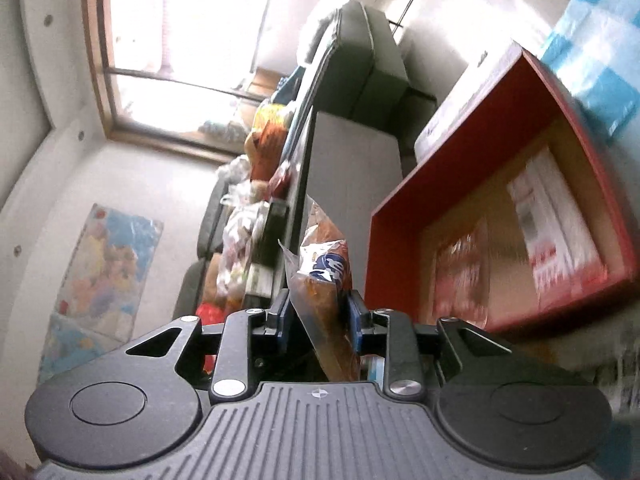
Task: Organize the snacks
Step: 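Carry the clear bar and bread packet over the red box with both tools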
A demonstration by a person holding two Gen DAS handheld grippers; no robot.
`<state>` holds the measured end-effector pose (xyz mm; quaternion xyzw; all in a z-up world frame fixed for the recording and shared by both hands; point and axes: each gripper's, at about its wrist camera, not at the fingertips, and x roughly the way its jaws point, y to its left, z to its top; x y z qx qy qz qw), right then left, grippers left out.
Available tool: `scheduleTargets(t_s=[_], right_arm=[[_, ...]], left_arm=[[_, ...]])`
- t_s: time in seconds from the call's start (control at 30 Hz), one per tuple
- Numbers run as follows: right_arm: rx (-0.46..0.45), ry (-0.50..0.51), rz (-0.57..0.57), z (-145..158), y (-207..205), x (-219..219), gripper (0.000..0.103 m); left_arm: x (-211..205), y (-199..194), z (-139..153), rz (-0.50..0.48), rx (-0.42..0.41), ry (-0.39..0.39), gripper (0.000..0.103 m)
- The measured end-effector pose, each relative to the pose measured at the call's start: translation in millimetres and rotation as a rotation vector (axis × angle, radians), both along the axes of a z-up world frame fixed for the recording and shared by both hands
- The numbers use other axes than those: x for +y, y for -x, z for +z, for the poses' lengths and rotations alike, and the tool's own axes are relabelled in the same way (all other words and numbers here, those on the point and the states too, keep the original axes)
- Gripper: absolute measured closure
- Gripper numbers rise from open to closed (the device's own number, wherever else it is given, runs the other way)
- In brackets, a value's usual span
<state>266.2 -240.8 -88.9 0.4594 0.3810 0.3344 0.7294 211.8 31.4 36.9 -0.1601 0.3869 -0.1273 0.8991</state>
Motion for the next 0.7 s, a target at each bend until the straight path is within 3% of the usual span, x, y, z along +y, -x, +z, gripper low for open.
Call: scheduleTargets(t_s=[0.23,0.7], right_arm=[[0.045,0.024,-0.029,-23,-30,6,0.064],[0.098,0.065,-0.055,-46,-48,3,0.058]], left_arm=[[-6,-32,-23,0.007,0.036,-0.024,0.078],[-14,-52,-51,0.032,0.107,-0.114,0.078]])
